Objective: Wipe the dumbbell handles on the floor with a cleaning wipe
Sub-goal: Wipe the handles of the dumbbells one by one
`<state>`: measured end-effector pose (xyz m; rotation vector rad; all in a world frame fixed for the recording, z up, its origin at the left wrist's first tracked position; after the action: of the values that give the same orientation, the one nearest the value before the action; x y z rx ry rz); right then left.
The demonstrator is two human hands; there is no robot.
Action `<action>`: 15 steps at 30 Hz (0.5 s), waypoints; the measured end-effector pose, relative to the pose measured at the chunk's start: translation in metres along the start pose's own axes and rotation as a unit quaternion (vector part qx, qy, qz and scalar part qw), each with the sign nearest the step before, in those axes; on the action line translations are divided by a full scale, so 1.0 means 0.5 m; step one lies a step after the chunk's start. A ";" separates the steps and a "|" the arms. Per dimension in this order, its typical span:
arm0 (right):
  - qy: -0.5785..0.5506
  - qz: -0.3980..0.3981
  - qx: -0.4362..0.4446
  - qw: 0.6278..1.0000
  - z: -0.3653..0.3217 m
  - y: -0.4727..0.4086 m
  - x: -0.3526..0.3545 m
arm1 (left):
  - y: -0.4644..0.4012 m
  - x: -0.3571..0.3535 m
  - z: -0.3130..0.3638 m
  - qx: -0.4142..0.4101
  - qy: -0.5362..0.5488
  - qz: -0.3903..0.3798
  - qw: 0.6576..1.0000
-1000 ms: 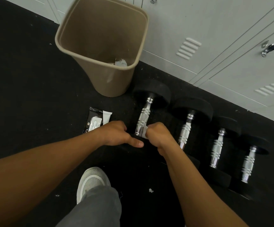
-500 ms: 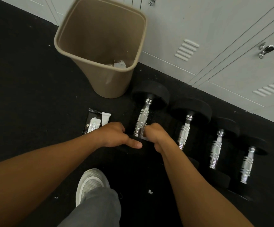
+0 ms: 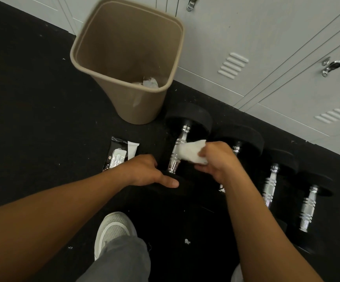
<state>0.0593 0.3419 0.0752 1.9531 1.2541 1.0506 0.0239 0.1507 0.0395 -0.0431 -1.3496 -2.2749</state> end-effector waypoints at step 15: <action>0.172 0.091 0.126 0.973 -0.009 -0.069 -0.083 | -0.008 0.006 -0.010 0.015 0.007 -0.014 1.000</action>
<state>0.0296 0.3171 0.0374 2.1739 1.4735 1.4296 0.0206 0.1470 0.0348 0.0024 -1.3837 -2.2734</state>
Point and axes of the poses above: each hand's wrist, its own y-axis away from the middle knuckle, its own x-axis out of the back of the hand, z = x × y, the point moved 5 cm from there along -y, towards the middle knuckle, and after that the axes turned 6 degrees about y, right-handed, at the moved point
